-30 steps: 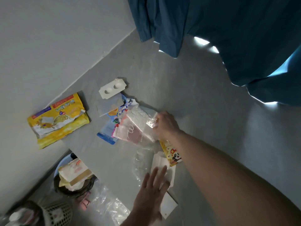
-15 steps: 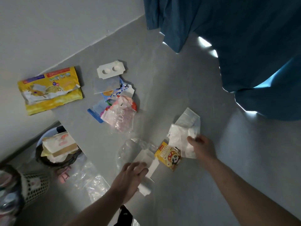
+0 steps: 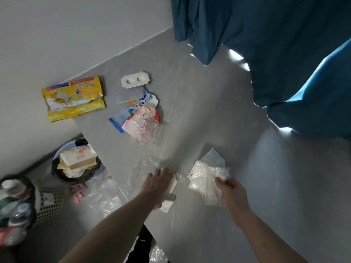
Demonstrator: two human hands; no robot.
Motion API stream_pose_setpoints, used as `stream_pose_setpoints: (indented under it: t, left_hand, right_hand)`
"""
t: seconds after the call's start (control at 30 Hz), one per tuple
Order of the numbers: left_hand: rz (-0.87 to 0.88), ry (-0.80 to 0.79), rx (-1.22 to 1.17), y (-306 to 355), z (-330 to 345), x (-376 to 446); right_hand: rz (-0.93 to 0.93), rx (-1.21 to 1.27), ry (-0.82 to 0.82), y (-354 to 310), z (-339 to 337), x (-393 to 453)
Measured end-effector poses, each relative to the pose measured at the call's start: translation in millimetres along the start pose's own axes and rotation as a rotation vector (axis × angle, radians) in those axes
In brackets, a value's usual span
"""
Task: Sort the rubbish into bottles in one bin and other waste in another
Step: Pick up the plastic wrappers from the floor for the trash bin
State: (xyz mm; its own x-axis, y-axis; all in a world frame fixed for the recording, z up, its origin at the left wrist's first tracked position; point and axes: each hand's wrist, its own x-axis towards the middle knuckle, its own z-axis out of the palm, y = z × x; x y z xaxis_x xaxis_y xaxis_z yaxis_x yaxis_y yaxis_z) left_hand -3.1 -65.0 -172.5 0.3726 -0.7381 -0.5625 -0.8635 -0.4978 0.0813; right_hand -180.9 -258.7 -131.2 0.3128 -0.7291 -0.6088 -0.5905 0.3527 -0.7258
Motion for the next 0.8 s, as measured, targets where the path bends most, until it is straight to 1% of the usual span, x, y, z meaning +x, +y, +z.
stream_pose_setpoints:
  t: [0.07, 0.17, 0.23, 0.33, 0.4, 0.5, 0.57, 0.63, 0.73, 0.8]
  left_hand:
    - [-0.041, 0.028, -0.037, 8, -1, -11]
    - [-0.102, 0.084, -0.175, 15, 3, -26]
    - [-0.101, 0.112, -0.17, 16, 9, -33]
    - [-0.103, 0.067, -0.171, 21, 14, -46]
    - [-0.167, 0.095, -0.292, 24, 11, -49]
    - [-0.254, 0.195, -0.497, 25, -2, -40]
    - [-0.21, 0.182, -0.513, 28, -13, -27]
    - [-0.124, 0.163, -0.51, 40, -22, -14]
    - [-0.016, 0.156, -0.527, 70, -25, 6]
    - [0.007, 0.158, -0.498, 91, -21, 26]
  right_hand:
    - [0.003, 0.012, -0.005, 6, -8, -12]
    - [-0.02, -0.001, 0.008, 14, -22, -28]
    - [-0.025, -0.032, 0.012, 20, -32, -36]
    - [-0.035, -0.068, 0.033, 29, -46, -49]
    - [-0.043, -0.07, 0.04, 35, -53, -57]
    - [-0.072, -0.079, 0.024, 40, -58, -59]
    - [-0.079, -0.076, 0.018, 43, -60, -54]
    - [-0.066, -0.041, 0.023, 48, -64, -47]
    - [-0.007, 0.074, 0.046, 60, -74, -41]
    - [0.04, 0.178, 0.063, 70, -81, -41]
